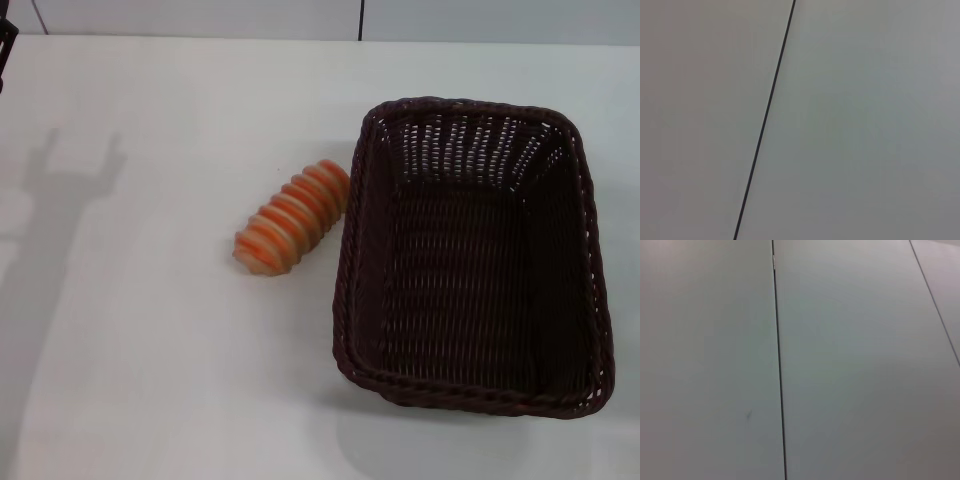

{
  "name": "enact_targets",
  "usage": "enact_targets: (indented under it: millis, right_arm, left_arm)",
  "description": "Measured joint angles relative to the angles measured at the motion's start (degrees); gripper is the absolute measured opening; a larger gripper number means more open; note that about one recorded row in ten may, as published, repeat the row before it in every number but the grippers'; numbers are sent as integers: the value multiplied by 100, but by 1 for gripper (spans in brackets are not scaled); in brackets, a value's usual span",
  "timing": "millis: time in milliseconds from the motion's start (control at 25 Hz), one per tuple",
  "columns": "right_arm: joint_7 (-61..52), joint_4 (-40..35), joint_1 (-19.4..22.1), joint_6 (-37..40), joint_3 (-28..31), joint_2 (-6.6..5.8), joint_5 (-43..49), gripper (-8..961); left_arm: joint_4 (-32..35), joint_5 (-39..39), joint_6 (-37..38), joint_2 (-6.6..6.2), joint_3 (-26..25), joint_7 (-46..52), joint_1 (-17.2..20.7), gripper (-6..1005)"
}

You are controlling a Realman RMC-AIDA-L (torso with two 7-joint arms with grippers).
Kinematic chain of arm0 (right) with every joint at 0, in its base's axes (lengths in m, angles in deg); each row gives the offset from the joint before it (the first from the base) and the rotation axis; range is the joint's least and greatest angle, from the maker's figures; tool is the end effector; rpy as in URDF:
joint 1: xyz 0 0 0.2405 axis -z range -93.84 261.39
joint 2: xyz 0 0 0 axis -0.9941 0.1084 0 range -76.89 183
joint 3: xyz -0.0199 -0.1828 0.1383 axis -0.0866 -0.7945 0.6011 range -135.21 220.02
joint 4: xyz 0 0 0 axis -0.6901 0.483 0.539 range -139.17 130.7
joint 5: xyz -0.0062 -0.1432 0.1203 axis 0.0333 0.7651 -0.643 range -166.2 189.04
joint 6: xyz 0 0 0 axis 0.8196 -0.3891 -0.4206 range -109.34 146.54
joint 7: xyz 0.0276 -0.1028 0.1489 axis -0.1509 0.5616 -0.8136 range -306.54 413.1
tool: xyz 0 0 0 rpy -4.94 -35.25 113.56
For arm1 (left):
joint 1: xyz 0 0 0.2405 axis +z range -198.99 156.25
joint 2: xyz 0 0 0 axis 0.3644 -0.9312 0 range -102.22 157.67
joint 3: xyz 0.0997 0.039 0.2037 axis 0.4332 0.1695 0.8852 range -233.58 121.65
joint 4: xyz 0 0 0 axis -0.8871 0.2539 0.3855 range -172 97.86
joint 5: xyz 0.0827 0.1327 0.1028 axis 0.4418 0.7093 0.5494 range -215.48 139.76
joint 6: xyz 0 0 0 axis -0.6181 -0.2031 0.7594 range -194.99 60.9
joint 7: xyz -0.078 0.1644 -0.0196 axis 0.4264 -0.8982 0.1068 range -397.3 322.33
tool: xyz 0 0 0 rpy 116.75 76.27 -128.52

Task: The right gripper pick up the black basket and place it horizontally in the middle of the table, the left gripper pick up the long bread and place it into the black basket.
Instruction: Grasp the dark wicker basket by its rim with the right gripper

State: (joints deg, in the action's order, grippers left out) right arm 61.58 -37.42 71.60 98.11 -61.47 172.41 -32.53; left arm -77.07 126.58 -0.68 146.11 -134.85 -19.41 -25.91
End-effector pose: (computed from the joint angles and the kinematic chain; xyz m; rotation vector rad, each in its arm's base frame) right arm 0.2713 0.3167 0.1299 -0.9830 0.2779 0.8083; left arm -0.2568 0.3157 0.0750 -1.3886 -0.4913 -1.0292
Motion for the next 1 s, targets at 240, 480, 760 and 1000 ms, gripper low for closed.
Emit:
enact_targets:
  millis: [240, 480, 760, 1000]
  right_arm:
    - [0, 5, 0, 3, 6, 0, 0, 752]
    - [0, 47, -42, 3, 24, -19, 0, 753]
    - [1, 19, -41, 3, -12, -11, 0, 751]
    - [1, -7, -18, -55, -19, -9, 0, 751]
  left_arm:
    - [2, -5, 3, 1, 1, 45, -4, 846]
    - [2, -9, 15, 9, 5, 54, 36, 846]
    - [2, -9, 53, 9, 5, 64, 46, 847]
    - [95, -11, 37, 9, -28, 65, -3, 847]
